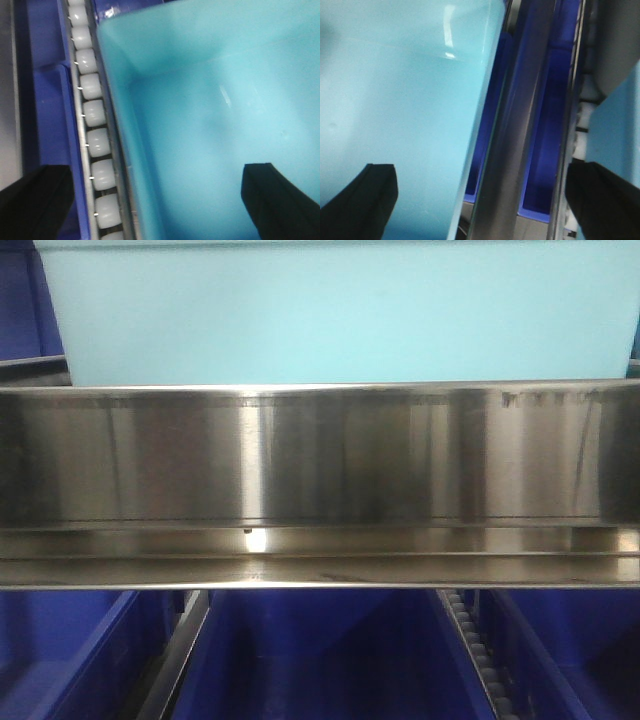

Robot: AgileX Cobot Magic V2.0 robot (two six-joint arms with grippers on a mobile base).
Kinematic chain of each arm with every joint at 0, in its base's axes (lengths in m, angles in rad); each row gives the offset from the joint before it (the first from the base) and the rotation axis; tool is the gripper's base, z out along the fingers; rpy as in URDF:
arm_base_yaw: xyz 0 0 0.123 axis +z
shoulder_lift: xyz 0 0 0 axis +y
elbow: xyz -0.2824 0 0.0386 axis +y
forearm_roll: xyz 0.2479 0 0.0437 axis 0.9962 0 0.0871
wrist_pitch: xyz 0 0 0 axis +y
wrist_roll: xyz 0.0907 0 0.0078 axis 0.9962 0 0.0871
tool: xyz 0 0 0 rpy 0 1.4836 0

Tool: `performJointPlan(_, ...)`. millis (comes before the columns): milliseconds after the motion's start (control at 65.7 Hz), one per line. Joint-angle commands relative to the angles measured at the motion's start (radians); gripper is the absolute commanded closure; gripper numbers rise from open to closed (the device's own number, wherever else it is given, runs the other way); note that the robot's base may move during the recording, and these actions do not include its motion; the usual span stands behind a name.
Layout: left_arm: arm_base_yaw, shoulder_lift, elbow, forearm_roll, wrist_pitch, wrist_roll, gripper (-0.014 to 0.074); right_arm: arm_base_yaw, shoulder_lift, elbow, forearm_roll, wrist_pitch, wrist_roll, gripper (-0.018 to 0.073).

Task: Move two blue bins to right shelf middle
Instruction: 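Close both grippers on the cyan bin walls and pull it off the shelf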

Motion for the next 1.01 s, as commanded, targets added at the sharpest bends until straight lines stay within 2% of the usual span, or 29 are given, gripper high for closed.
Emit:
performJointPlan(0, -0.001, 0.019, -0.008, 0.02, 0.0, -0.039, 0.0017, 0.009, 0.023, -0.009, -0.013, -0.001, 0.008, -0.001)
performJointPlan(548, 0.052, 0.136, -0.008, 0.014, 0.0, -0.039, 0.0017, 0.009, 0.127, -0.009, -0.027, -0.001, 0.036, -0.001)
performJointPlan(640, 0.057, 0.155, -0.008, -0.012, 0.0, -0.039, 0.0017, 0.009, 0.132, -0.009, -0.027, -0.019, 0.036, -0.001)
performJointPlan(777, 0.057, 0.175, -0.008, -0.012, 0.0, -0.039, 0.0017, 0.009, 0.146, -0.009, -0.027, -0.015, 0.036, -0.0006)
performJointPlan(883, 0.057, 0.175, -0.008, -0.012, 0.0, -0.039, 0.0024, 0.009, 0.166, -0.009, -0.027, -0.003, 0.036, 0.0055)
performJointPlan(990, 0.057, 0.175, -0.008, -0.018, 0.0, -0.039, 0.0058, 0.009, 0.175, -0.009, -0.027, -0.001, 0.036, 0.019)
